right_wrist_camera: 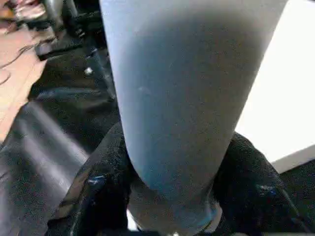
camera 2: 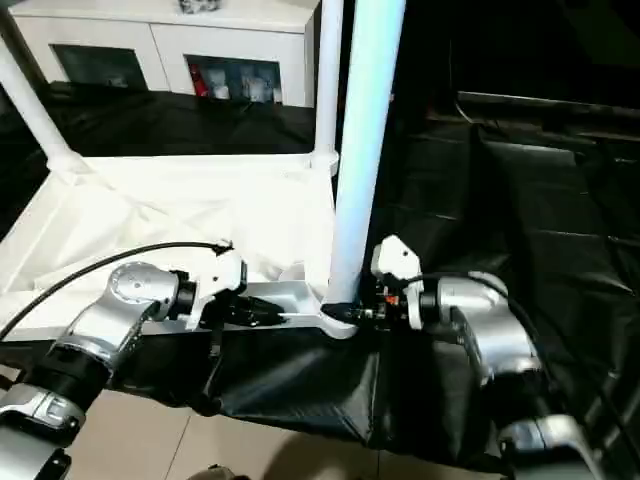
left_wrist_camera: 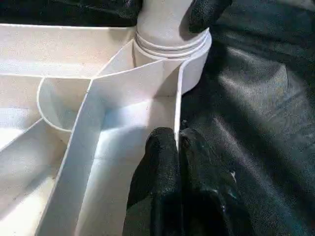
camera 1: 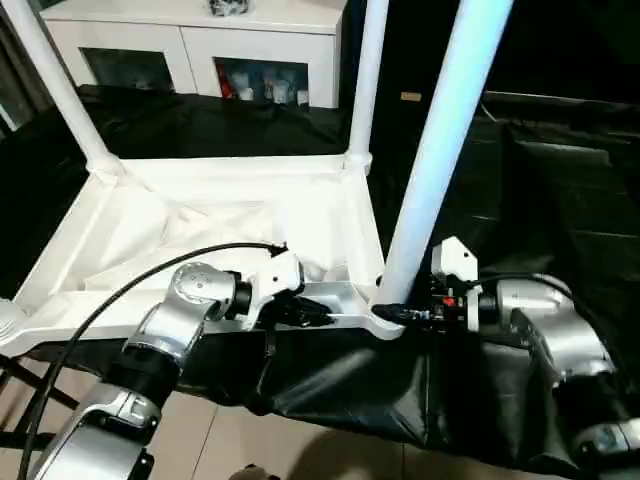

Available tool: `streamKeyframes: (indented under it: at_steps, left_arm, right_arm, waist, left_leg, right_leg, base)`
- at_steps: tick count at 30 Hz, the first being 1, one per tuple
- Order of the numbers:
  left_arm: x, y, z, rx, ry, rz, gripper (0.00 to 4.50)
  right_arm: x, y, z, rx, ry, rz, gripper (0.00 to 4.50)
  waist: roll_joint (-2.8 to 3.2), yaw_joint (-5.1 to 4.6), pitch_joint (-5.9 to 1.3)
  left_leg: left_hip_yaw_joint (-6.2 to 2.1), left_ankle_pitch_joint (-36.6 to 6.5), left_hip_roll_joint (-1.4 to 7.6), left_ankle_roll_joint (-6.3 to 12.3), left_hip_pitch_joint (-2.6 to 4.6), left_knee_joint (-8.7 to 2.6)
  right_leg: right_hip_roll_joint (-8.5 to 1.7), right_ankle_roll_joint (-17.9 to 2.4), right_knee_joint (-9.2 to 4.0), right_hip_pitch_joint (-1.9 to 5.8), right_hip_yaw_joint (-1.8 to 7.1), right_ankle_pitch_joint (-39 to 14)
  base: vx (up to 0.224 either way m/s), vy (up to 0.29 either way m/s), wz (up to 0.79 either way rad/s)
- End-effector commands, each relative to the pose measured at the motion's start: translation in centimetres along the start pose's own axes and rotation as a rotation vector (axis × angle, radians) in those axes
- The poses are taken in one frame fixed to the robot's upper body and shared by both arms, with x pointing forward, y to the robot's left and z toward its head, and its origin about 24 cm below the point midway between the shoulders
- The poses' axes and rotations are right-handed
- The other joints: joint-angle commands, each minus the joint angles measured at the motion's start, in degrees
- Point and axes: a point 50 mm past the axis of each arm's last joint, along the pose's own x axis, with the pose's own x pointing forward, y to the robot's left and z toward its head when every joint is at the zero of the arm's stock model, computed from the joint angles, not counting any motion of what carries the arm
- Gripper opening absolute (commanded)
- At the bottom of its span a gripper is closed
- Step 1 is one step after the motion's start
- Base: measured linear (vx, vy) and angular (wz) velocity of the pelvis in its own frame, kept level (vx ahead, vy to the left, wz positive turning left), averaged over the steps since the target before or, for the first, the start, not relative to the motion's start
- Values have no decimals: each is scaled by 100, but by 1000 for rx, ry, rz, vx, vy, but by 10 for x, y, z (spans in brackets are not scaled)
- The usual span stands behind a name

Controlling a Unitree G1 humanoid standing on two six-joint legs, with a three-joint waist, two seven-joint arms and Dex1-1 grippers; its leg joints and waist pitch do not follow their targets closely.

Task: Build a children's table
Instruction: Rotate leg to tighten

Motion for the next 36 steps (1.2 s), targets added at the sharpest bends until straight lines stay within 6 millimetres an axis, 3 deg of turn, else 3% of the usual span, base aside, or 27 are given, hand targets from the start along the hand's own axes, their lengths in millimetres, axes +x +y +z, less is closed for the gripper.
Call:
streamKeyframes:
  at_steps: [1,2,4,6,8,11,12,13,14,15,16,17,19,21,25,26,29,30,32,34,35,36]
  left_arm:
    - [0,17,10,-6,-22,194,0]
    - [8,20,13,-15,-33,240,0]
    - [16,20,18,-20,-46,263,0]
    - [26,20,23,-24,-58,283,0]
    - [35,20,27,-27,-66,298,0]
    - [50,18,35,-26,-76,321,0]
    - [54,18,38,-25,-82,331,0]
    - [58,18,42,-24,-89,338,0]
    - [60,18,44,-23,-94,343,0]
    - [61,18,44,-22,-96,345,0]
    - [61,18,45,-21,-98,349,0]
    - [61,18,45,-20,-98,346,0]
    - [60,18,43,-16,-97,341,0]
    - [56,18,40,-7,-93,336,0]
    - [47,16,33,11,-94,312,0]
    - [42,14,30,24,-92,277,0]
    - [36,12,27,38,-88,235,0]
    - [35,11,26,42,-85,219,0]
    - [30,9,25,52,-86,186,0]
    - [23,8,24,56,-93,147,0]
    - [22,8,23,58,-95,137,0]
    - [18,8,23,59,-98,120,0]
  right_arm:
    - [24,21,-21,106,25,50,198]
    - [34,21,-24,136,3,-61,198]
    - [45,21,-26,182,-10,-143,198]
    - [58,22,-24,211,-30,-209,198]
    - [71,24,-20,221,-45,-255,198]
    - [92,23,-12,242,-37,-375,198]
    - [100,23,-8,250,-35,-411,198]
    - [107,25,-2,221,-42,-416,198]
    - [111,26,1,199,-48,-416,198]
    - [112,27,3,189,-50,-416,198]
    - [113,27,4,178,-54,-423,198]
    - [112,26,4,185,-62,-430,232]
    - [109,24,4,201,-69,-437,252]
    - [102,20,1,205,-69,-441,269]
    - [86,14,-4,132,-41,-416,294]
    - [77,11,-7,99,-21,-374,305]
    - [66,8,-10,44,8,-326,305]
    - [62,6,-11,25,20,-308,305]
    - [53,4,-11,-1,31,-257,305]
    - [45,1,-10,-8,40,-200,305]
    - [42,0,-10,-8,43,-181,305]
    - [38,0,-9,-19,58,-124,305]
  waist:
    - [1,-28,-258]
    - [12,-64,-230]
    - [6,-115,-215]
    - [-7,-198,-204]
    - [-8,-263,-200]
    - [3,-338,-205]
    - [-29,-355,-202]
    - [-1,-385,-180]
    - [27,-399,-171]
    - [61,-430,-159]
    - [62,-450,-161]
    - [87,-458,-162]
    - [139,-456,-167]
    - [174,-439,-169]
    - [122,-397,-181]
    - [92,-366,-194]
    - [73,-329,-212]
    - [39,-319,-224]
    - [33,-277,-245]
    - [24,-249,-261]
    - [-43,-243,-259]
    - [-15,-219,-272]
  left_leg:
    - [-125,-1786,278,51,80,-485]
    - [-152,-2059,270,-59,101,-515]
    - [-193,-2404,253,-216,167,-533]
    - [-248,-2546,234,-251,149,-563]
    - [-254,-2683,219,-237,178,-553]
    - [-282,-2783,203,-248,187,-577]
    - [-284,-2791,204,-239,171,-581]
    - [-293,-2899,193,-231,172,-588]
    - [-292,-3100,188,-234,234,-571]
    - [-295,-3362,177,-204,306,-559]
    - [-309,-3391,173,-169,286,-571]
    - [-335,-3414,196,-128,229,-619]
    - [-356,-3435,238,-129,221,-676]
    - [-346,-3378,241,-155,211,-694]
    - [-303,-3138,240,-126,206,-674]
    - [-274,-2912,248,-76,186,-666]
    - [-243,-2491,255,20,125,-648]
    - [-218,-2257,253,90,107,-622]
    - [-181,-1899,252,225,116,-569]
    - [-161,-1584,257,311,82,-536]
    - [-135,-1496,262,387,74,-512]
    - [-142,-1424,265,413,76,-496]
  right_leg:
    - [-345,-1364,-429,205,145,-1684]
    - [-354,-1176,-478,189,147,-2277]
    - [-362,-939,-548,131,150,-2954]
    - [-368,-653,-600,129,147,-3406]
    - [-360,-566,-652,79,135,-3624]
    - [-349,-472,-700,73,88,-3713]
    - [-348,-458,-703,75,83,-3716]
    - [-342,-418,-732,54,67,-3828]
    - [-336,-349,-789,8,32,-3979]
    - [-311,-294,-859,-7,-65,-4021]
    - [-321,-274,-866,44,-123,-3953]
    - [-356,-250,-854,126,-182,-3812]
    - [-394,-372,-831,183,-194,-3427]
    - [-421,-508,-823,186,-169,-3141]
    - [-442,-702,-788,171,-101,-2890]
    - [-449,-828,-754,182,-64,-2613]
    - [-469,-1003,-686,230,-30,-2242]
    - [-475,-1067,-661,243,-13,-2118]
    - [-478,-1181,-620,249,3,-1997]
    - [-456,-1296,-558,265,10,-1676]
    - [-437,-1346,-534,260,9,-1612]
    - [-453,-1368,-509,268,11,-1606]
  base:
    - [0,0,0]
    - [0,0,0]
    - [0,0,0]
    - [-50,8,-6]
    - [0,0,0]
    - [0,0,0]
    - [0,0,0]
    - [0,0,0]
    - [-56,21,-3]
    - [-56,21,-3]
    - [-52,33,-3]
    - [0,0,0]
    - [0,0,0]
    - [0,0,0]
    - [0,0,0]
    - [0,0,0]
    - [0,0,0]
    - [0,0,0]
    - [25,-22,3]
    - [55,-46,7]
    - [60,-46,7]
    - [60,-46,7]
